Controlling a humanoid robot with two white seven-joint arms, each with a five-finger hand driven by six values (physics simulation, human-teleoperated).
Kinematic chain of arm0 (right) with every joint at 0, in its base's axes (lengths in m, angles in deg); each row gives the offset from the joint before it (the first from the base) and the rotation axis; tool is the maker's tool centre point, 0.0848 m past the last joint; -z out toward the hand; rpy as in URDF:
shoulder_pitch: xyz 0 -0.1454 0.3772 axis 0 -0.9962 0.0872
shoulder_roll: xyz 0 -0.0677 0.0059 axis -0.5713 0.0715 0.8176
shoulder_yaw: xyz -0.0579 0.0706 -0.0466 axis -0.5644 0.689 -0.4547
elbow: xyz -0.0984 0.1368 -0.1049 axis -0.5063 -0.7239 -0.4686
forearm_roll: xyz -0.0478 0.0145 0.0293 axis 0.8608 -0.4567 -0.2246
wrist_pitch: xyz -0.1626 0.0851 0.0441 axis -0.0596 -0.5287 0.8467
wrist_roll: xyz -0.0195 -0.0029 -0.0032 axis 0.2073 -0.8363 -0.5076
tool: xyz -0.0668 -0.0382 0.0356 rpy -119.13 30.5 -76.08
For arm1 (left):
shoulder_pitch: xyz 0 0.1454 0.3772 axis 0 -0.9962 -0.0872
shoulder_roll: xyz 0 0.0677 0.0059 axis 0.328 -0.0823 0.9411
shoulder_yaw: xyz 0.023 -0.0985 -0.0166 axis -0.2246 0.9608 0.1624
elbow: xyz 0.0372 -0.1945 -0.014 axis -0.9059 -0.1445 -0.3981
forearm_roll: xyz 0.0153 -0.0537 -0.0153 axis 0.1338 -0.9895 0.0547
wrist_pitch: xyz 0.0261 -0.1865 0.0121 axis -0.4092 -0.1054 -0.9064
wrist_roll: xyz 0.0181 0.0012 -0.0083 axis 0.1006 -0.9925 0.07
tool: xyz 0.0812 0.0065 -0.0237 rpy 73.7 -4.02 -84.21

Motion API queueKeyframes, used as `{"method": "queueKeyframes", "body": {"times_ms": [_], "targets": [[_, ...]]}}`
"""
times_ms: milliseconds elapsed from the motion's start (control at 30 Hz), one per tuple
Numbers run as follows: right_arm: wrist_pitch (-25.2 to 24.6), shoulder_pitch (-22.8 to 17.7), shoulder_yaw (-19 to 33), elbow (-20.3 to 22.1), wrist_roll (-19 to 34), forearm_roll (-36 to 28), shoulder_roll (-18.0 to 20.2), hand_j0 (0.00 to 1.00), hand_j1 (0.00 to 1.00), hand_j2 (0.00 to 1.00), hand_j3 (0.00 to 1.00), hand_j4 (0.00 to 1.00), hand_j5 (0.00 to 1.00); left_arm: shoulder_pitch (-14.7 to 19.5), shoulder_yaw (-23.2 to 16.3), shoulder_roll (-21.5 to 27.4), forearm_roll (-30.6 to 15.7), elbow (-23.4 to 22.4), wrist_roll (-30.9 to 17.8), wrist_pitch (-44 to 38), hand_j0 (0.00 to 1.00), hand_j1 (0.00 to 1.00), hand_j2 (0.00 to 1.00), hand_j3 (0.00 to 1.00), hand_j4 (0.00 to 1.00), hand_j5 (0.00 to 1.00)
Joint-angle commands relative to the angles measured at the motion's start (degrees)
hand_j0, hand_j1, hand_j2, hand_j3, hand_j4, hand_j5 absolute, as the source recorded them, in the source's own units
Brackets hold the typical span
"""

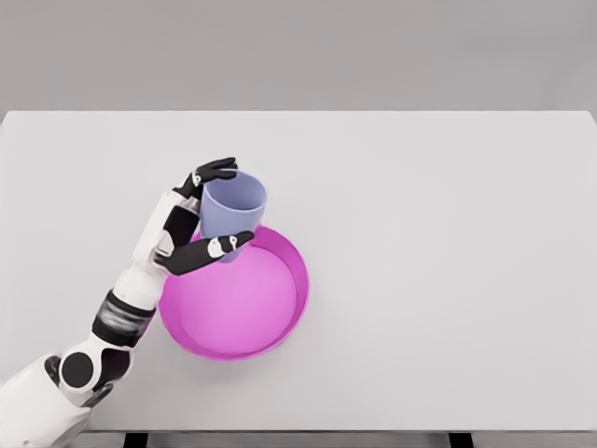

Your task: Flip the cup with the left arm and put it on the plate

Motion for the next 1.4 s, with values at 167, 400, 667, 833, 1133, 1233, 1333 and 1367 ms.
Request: {"method": "queueKeyframes", "body": {"times_ms": [167, 400, 667, 833, 1133, 1233, 1333, 1367], "targets": [[-0.01, 0.0, -0.01, 0.0, 0.02, -0.04, -0.01, 1.0, 1.0, 1.0, 1.0, 1.0, 1.0, 0.44, 0.77, -0.33, 2.66, 2.29, 12.06, 0.02, 0.64, 0.64, 0.64, 0.64, 0.64, 0.64], [0.08, 0.0, -0.01, 0.0, 0.02, 0.04, -0.01, 1.0, 1.0, 1.0, 1.0, 1.0, 1.0, -0.97, 0.77, -1.3, 10.4, 2.38, 11.27, 0.02, 0.64, 0.64, 0.64, 0.64, 0.64, 0.64], [-0.01, 0.0, -0.01, 0.0, 0.02, 0.04, -0.01, 1.0, 1.0, 1.0, 1.0, 1.0, 1.0, -3.52, 0.59, -1.83, 10.14, 2.38, 11.54, 0.02, 0.64, 0.64, 0.64, 0.64, 0.64, 0.64], [0.08, 0.0, -0.01, 0.0, 0.02, 0.04, -0.01, 1.0, 1.0, 1.0, 1.0, 1.0, 1.0, -5.1, 0.59, -2.53, 9.79, 2.38, 11.54, 0.02, 0.64, 0.64, 0.64, 0.64, 0.64, 0.64], [-0.01, 0.0, -0.01, 0.0, 0.02, 0.04, -0.01, 1.0, 1.0, 1.0, 1.0, 1.0, 1.0, -5.27, -0.46, -2.44, 9.61, 2.2, 11.45, 0.02, 0.68, 0.68, 0.68, 0.68, 0.68, 0.68], [-0.01, 0.0, -0.01, 0.0, 0.02, 0.04, -0.01, 1.0, 1.0, 1.0, 1.0, 1.0, 1.0, -5.27, -0.46, -2.53, 9.7, 2.2, 11.45, 0.02, 0.73, 0.73, 0.73, 0.73, 0.73, 0.73], [0.08, 0.0, -0.01, 0.0, 0.02, 0.04, -0.01, 1.0, 1.0, 1.0, 1.0, 1.0, 1.0, -5.27, -0.37, -2.53, 9.7, 2.29, 11.45, 0.02, 0.87, 0.87, 0.87, 0.87, 0.87, 0.87], [-0.01, 0.0, -0.01, 0.0, 0.02, 0.04, -0.01, 1.0, 1.0, 1.0, 1.0, 1.0, 1.0, -5.27, -0.37, -2.44, 9.79, 2.29, 11.36, 0.02, 0.87, 0.87, 0.87, 0.87, 0.87, 0.87]]}}
